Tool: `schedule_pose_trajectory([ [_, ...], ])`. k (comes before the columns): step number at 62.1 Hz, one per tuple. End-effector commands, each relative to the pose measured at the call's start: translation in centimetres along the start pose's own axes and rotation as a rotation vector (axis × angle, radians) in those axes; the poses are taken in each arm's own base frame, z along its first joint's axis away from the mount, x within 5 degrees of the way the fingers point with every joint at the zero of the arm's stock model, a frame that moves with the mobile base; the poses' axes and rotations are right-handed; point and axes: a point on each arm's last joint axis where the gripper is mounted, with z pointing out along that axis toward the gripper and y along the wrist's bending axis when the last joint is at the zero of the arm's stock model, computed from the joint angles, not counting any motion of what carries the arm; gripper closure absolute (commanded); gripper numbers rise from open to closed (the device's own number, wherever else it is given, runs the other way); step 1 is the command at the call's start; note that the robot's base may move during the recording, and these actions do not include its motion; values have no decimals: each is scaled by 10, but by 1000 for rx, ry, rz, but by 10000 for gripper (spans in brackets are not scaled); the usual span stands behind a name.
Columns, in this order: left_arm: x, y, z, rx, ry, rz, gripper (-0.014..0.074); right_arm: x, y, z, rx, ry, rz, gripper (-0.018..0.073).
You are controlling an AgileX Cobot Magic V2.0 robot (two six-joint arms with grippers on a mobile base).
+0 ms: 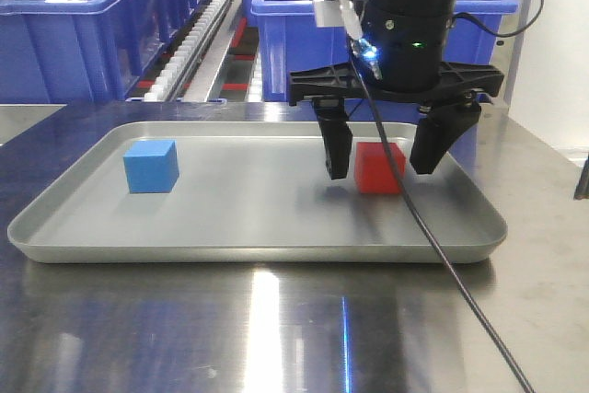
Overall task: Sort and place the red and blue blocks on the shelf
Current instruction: 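Move the right gripper over the red cube, fingers open, then lower the right gripper and close it on the red cube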
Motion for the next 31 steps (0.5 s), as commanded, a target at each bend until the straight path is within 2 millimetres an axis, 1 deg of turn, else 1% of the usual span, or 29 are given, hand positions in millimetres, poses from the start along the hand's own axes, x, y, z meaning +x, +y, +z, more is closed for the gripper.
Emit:
schedule_pose_trajectory([
  [1, 7, 1, -1, -4, -56, -5, 471, -11, 1, -26, -43, -98, -6, -49],
  [31, 7, 1, -1, -4, -56, -5, 471, -14, -3, -26, -53, -106, 16, -49],
])
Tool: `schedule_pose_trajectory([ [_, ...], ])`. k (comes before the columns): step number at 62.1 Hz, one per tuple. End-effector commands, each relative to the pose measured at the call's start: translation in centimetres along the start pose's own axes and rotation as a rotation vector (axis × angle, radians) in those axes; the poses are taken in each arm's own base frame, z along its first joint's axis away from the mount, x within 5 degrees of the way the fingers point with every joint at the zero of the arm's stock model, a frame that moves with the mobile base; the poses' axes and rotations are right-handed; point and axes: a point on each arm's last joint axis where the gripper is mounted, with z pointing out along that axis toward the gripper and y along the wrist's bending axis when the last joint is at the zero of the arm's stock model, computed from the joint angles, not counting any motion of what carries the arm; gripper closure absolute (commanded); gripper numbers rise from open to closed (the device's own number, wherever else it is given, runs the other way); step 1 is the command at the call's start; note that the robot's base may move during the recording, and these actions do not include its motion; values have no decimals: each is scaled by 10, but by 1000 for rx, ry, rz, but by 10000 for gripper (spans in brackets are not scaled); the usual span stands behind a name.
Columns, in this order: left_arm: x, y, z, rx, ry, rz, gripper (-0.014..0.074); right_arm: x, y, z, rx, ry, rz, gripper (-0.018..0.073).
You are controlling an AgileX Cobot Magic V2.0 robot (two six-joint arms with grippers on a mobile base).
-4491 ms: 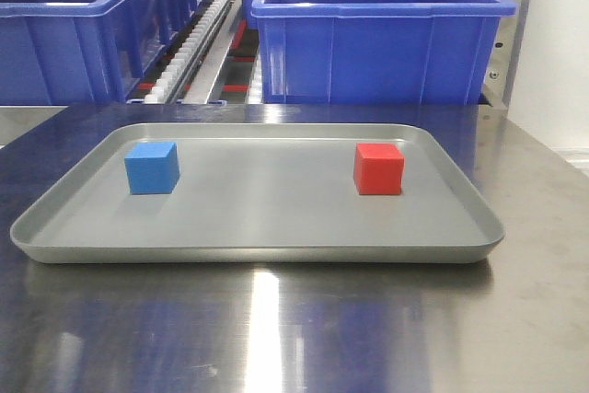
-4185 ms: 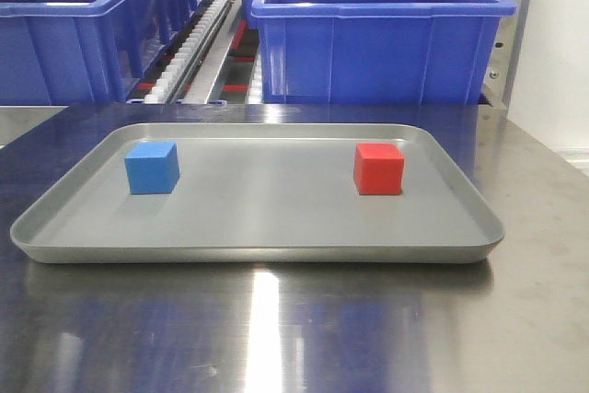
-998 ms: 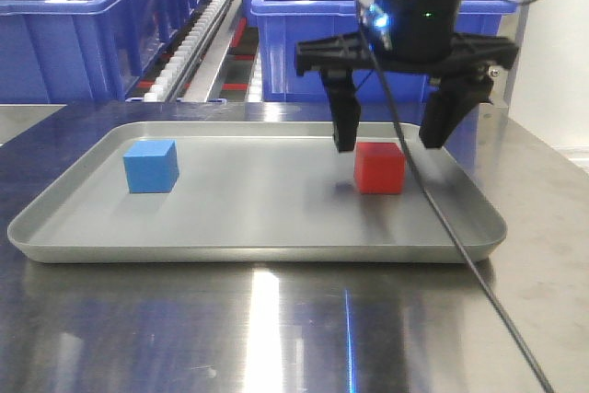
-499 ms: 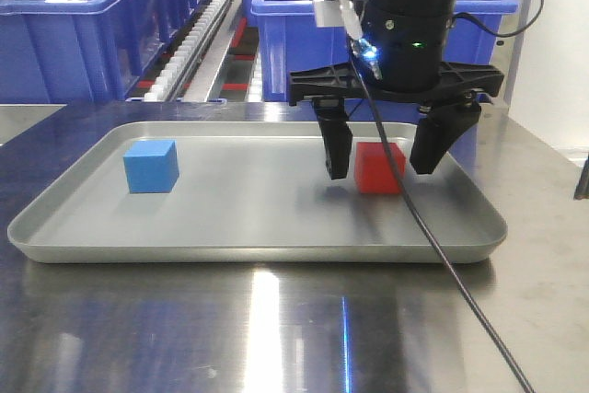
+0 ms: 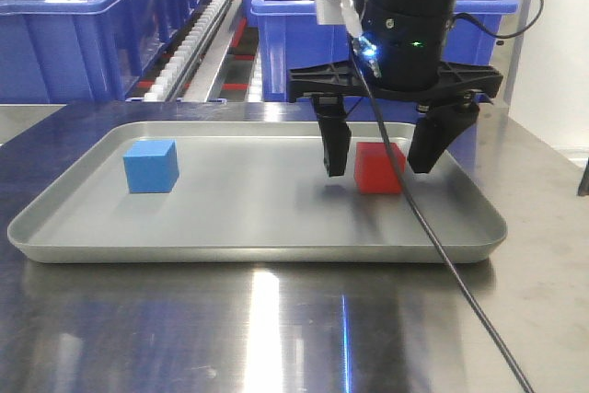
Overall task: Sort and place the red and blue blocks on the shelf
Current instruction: 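Lower the right gripper and close it on the red cube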
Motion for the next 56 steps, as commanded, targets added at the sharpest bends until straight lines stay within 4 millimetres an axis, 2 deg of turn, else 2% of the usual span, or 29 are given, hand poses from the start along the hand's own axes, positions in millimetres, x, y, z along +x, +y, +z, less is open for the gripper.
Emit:
schedule_pose_trajectory([
  [1, 7, 1, -1, -4, -56, -5, 471, -12, -2, -26, -37, -98, 3, -49],
  [56, 7, 1, -1, -4, -56, -5, 471, -14, -4, -25, -39, -102, 55, -49],
])
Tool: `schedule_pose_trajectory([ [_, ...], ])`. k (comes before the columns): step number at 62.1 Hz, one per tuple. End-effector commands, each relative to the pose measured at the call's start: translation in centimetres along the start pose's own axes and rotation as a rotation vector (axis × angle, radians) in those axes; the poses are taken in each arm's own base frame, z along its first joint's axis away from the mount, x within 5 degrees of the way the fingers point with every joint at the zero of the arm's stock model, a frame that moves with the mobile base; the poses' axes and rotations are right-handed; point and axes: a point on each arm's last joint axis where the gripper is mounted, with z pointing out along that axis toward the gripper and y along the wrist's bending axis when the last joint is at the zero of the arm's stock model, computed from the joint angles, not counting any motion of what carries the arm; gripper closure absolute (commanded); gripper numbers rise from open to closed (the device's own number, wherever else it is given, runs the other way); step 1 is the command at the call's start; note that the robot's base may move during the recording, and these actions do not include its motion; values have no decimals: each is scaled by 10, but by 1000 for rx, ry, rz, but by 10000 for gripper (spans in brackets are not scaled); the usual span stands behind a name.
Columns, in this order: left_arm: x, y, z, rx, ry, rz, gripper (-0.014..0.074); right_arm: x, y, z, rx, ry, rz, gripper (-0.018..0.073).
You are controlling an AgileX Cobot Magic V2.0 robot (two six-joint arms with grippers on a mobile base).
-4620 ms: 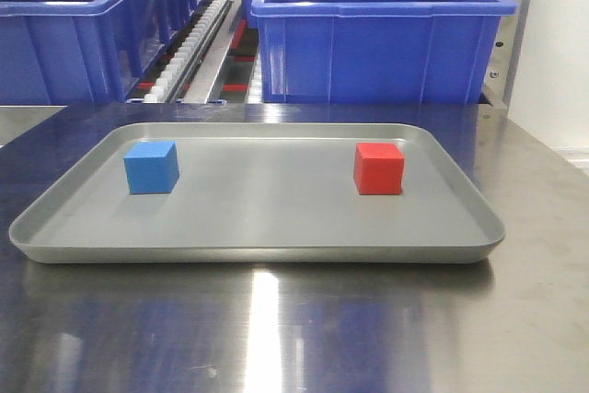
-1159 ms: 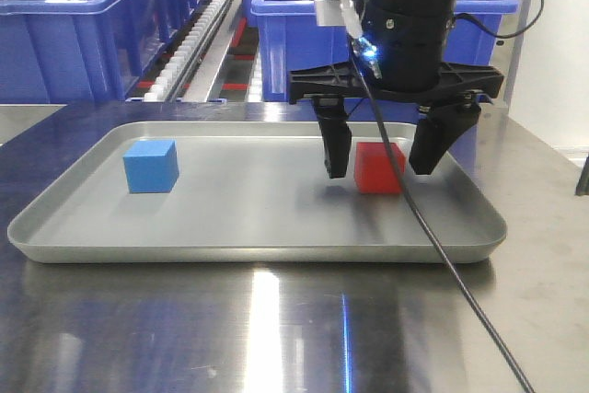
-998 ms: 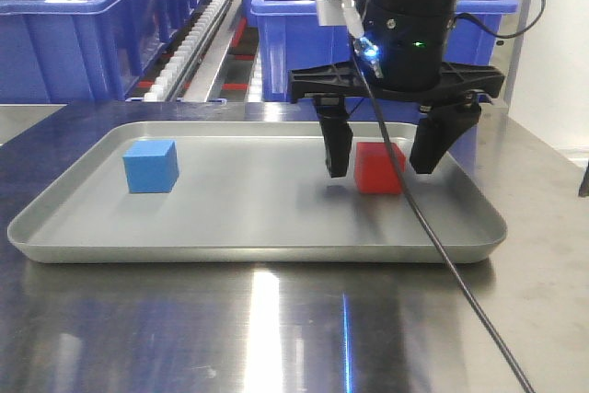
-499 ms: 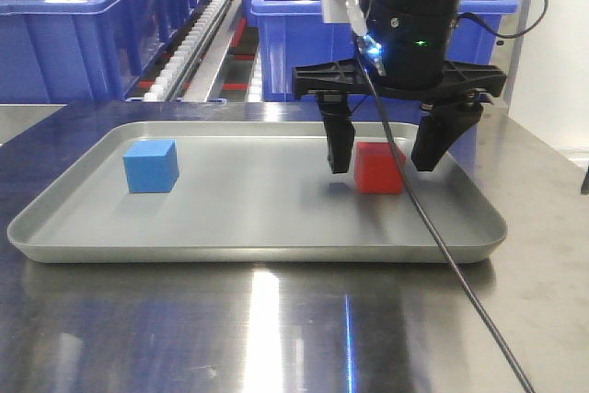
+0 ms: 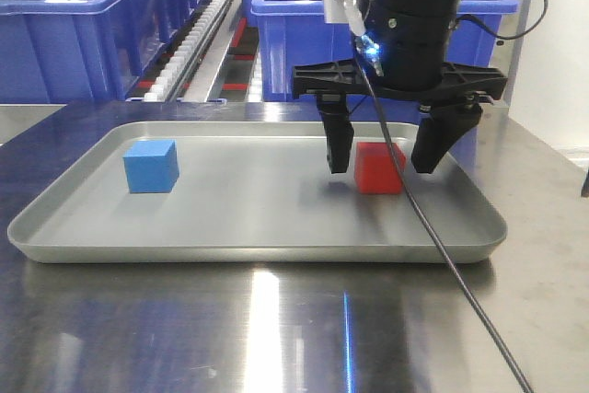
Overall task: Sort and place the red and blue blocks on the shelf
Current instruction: 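Lower the right gripper and close it on the red cube, then lift the red cube with the right gripper away from the tray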
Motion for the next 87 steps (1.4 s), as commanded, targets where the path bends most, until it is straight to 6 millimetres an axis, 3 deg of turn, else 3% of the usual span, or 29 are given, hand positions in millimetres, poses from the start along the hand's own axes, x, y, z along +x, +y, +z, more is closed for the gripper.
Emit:
schedule_pose_trajectory([
  [1, 7, 1, -1, -4, -56, -5, 471, -12, 0, -26, -42, -98, 6, -49],
  [8, 7, 1, -1, -4, -56, -5, 471, -12, 0, -26, -41, -97, 6, 8],
  [25, 7, 1, -1, -4, -56, -5, 471, -11, 0, -27, -40, -97, 6, 473],
  [28, 7, 1, -1, -4, -56, -5, 471, -11, 0, -28, -41, -99, 6, 522],
  [39, 7, 1, -1, -4, -56, -5, 471, -11, -1, -46, -59, -136, -4, 511],
  [57, 7, 1, -1, -4, -56, -5, 471, -7, -14, -89, -100, -278, -207, 511],
  [71, 7, 1, -1, -4, -56, -5, 471, 11, -51, -105, -165, -468, -212, 511],
  [87, 7, 1, -1, -4, -56, -5, 471, 47, -117, -128, -72, -701, -177, 511],
])
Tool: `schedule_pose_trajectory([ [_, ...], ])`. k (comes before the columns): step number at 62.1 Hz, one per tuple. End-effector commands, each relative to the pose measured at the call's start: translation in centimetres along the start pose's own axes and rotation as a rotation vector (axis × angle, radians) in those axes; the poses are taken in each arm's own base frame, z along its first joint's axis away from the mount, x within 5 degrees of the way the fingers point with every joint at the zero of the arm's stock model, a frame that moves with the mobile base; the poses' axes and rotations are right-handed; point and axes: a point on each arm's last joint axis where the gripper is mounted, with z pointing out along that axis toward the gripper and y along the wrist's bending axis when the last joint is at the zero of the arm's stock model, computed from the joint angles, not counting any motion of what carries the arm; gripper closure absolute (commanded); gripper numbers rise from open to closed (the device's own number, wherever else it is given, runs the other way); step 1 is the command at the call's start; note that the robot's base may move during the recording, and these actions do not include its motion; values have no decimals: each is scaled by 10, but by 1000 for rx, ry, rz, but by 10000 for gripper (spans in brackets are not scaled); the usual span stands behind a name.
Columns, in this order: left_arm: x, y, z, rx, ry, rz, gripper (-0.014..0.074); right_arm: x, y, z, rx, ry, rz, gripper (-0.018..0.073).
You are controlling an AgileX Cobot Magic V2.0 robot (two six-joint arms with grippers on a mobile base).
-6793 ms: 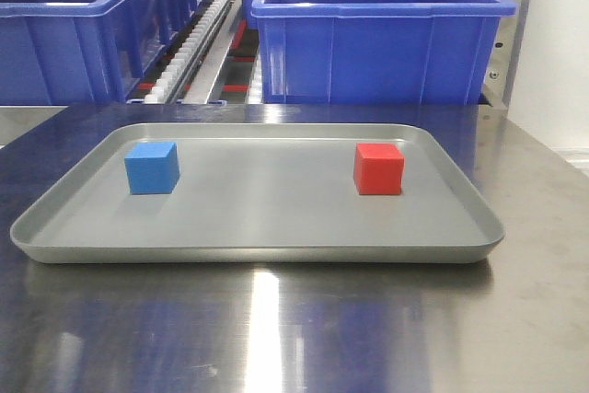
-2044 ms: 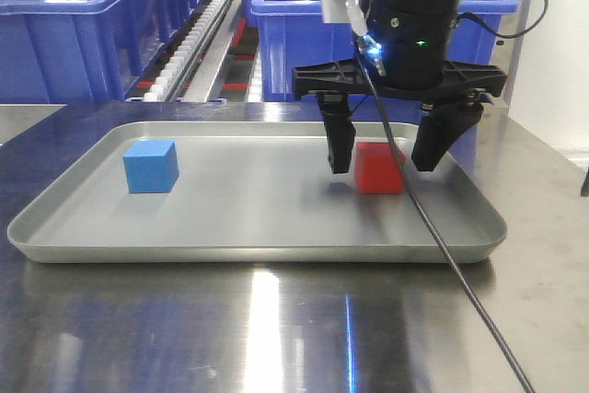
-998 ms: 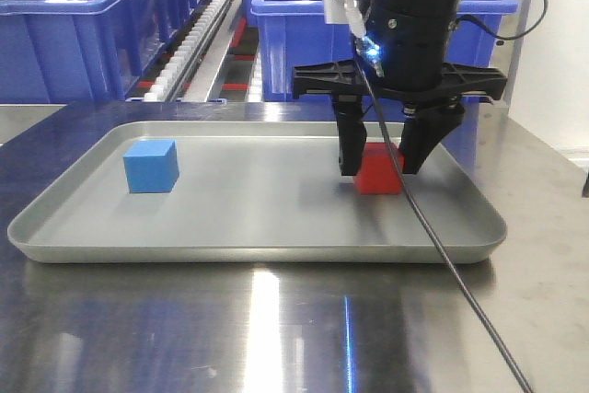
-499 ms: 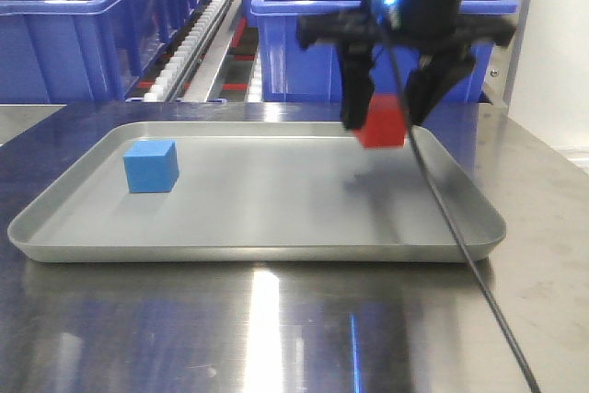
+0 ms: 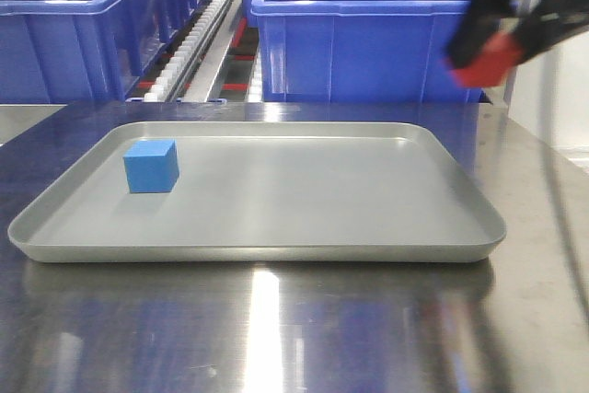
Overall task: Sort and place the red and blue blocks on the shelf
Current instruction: 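Lift the red cube with the right gripper away from the tray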
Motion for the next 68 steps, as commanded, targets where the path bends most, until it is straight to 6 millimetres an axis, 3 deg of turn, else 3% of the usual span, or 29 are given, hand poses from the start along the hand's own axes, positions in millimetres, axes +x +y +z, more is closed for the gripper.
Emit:
schedule_pose_trajectory([
  [1, 7, 1, -1, -4, -56, -5, 471, -7, -19, -35, 52, -212, 10, 511],
  [16, 7, 1, -1, -4, -56, -5, 471, 30, -46, -89, 175, -420, 74, 511],
  [45, 7, 1, -1, -4, -56, -5, 471, 116, -32, -150, 202, -762, 51, 511],
  [56, 7, 1, -1, -4, -56, -5, 471, 127, -28, -163, 200, -830, 42, 511],
  [68, 7, 1, -1, -4, -56, -5, 471, 128, -28, -164, 200, -829, 42, 511],
])
